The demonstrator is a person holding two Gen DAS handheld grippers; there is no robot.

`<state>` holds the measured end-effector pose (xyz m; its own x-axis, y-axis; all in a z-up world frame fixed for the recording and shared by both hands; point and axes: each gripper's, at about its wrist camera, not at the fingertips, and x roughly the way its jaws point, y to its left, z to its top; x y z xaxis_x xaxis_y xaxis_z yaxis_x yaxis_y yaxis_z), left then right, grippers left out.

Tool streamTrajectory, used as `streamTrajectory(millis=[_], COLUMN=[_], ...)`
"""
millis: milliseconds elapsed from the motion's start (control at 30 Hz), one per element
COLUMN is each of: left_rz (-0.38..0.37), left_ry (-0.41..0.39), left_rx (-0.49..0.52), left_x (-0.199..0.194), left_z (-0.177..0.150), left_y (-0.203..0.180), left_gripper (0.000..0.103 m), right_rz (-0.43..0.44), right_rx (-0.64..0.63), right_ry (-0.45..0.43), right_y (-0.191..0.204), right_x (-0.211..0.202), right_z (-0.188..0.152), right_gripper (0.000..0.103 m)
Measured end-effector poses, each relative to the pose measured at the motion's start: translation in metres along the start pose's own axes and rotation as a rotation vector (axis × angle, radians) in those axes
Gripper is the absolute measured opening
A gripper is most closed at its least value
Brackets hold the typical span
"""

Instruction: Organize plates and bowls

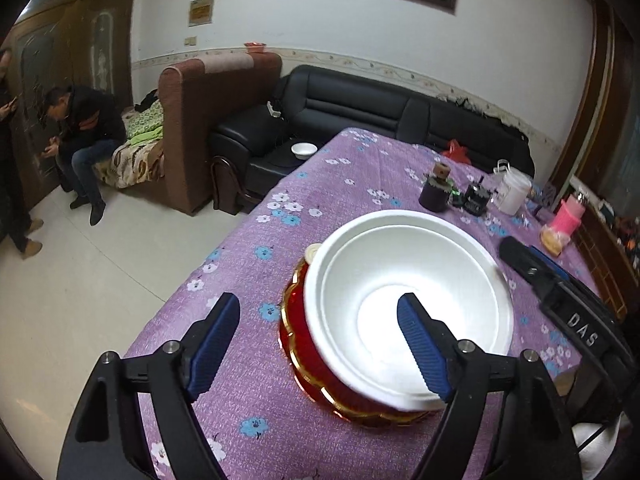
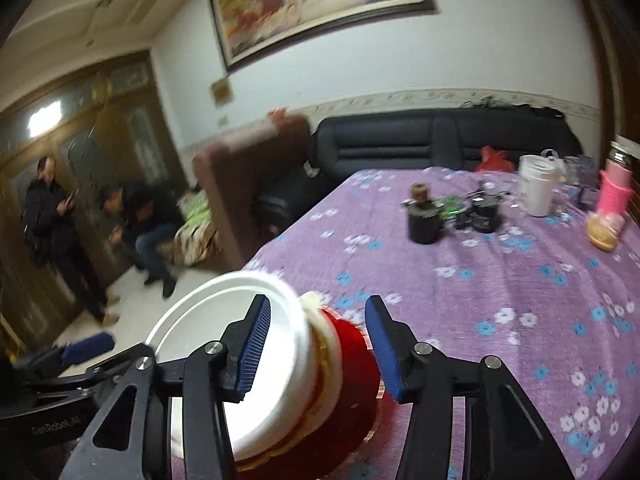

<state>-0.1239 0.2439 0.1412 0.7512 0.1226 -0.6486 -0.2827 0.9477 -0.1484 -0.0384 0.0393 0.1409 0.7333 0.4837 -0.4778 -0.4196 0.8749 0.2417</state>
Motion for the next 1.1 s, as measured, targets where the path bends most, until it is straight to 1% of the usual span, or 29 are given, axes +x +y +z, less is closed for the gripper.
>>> streamTrajectory(millis=[67,167,200,267,333,367,400,433,467,500,533,567,600,633,667,733,767,800,933,1100], left_rz=[-0.001,-0.009,-0.004,0.030,0.084,0.114,0.146,0.158,0.162,0.161,0.157,0.144,0.129,0.105,0.093,0.071,0.078,0.102,0.140,0.137], left_ry=[-0.012,-0.046,-0.075,-0.141,-0.233,-0.282,-0.345,-0.385,-0.424,-0.452,-0.474,-0.484,-0.474,-0.440,-0.416,-0.339,-0.307,-0.270,-0.207,-0.143], left_rx=[-0.020,-0.053,-0.053,-0.035,-0.013,-0.006,-0.002,0.001,0.009,0.019,0.031,0.050,0.065,0.086,0.096,0.123,0.135,0.151,0.166,0.146], left_x=[-0.004,-0.016,-0.024,-0.040,-0.058,-0.067,-0.077,-0.084,-0.090,-0.095,-0.098,-0.099,-0.096,-0.091,-0.086,-0.073,-0.067,-0.060,-0.048,-0.040], left_z=[-0.002,-0.006,-0.007,-0.008,-0.012,-0.014,-0.019,-0.023,-0.027,-0.030,-0.035,-0.041,-0.044,-0.048,-0.047,-0.054,-0.058,-0.062,-0.068,-0.072], left_y=[0.002,0.004,0.002,-0.003,-0.009,-0.012,-0.017,-0.021,-0.027,-0.030,-0.035,-0.044,-0.050,-0.060,-0.064,-0.079,-0.085,-0.092,-0.100,-0.097], left_gripper=[0.081,0.081,0.081,0.081,0.087,0.094,0.099,0.102,0.103,0.103,0.103,0.103,0.103,0.103,0.103,0.103,0.103,0.103,0.103,0.103], right_rz=[-0.030,-0.054,-0.052,-0.038,-0.032,-0.036,-0.047,-0.058,-0.069,-0.080,-0.103,-0.128,-0.158,-0.206,-0.241,-0.264,-0.271,-0.269,-0.238,-0.224], right_rx=[0.000,-0.016,-0.007,0.027,0.035,0.032,0.026,0.021,0.018,0.015,0.010,0.009,0.008,0.008,0.003,-0.009,-0.010,-0.008,-0.001,0.032], right_ry=[-0.015,0.014,0.024,0.014,-0.020,-0.041,-0.064,-0.081,-0.098,-0.110,-0.131,-0.146,-0.160,-0.175,-0.182,-0.170,-0.152,-0.139,-0.077,-0.009], right_y=[-0.005,-0.009,-0.012,-0.018,-0.020,-0.020,-0.020,-0.021,-0.022,-0.021,-0.022,-0.022,-0.022,-0.021,-0.020,-0.018,-0.018,-0.019,-0.023,-0.033], right_x=[-0.006,0.000,0.002,-0.003,-0.018,-0.028,-0.038,-0.048,-0.058,-0.064,-0.074,-0.080,-0.084,-0.088,-0.090,-0.091,-0.091,-0.091,-0.088,-0.081], right_z=[-0.001,-0.004,-0.005,-0.007,-0.011,-0.015,-0.020,-0.026,-0.033,-0.039,-0.049,-0.057,-0.063,-0.072,-0.078,-0.089,-0.094,-0.097,-0.108,-0.117], right_gripper=[0.054,0.054,0.054,0.054,0.054,0.054,0.058,0.061,0.068,0.074,0.077,0.085,0.091,0.099,0.100,0.100,0.100,0.100,0.100,0.100])
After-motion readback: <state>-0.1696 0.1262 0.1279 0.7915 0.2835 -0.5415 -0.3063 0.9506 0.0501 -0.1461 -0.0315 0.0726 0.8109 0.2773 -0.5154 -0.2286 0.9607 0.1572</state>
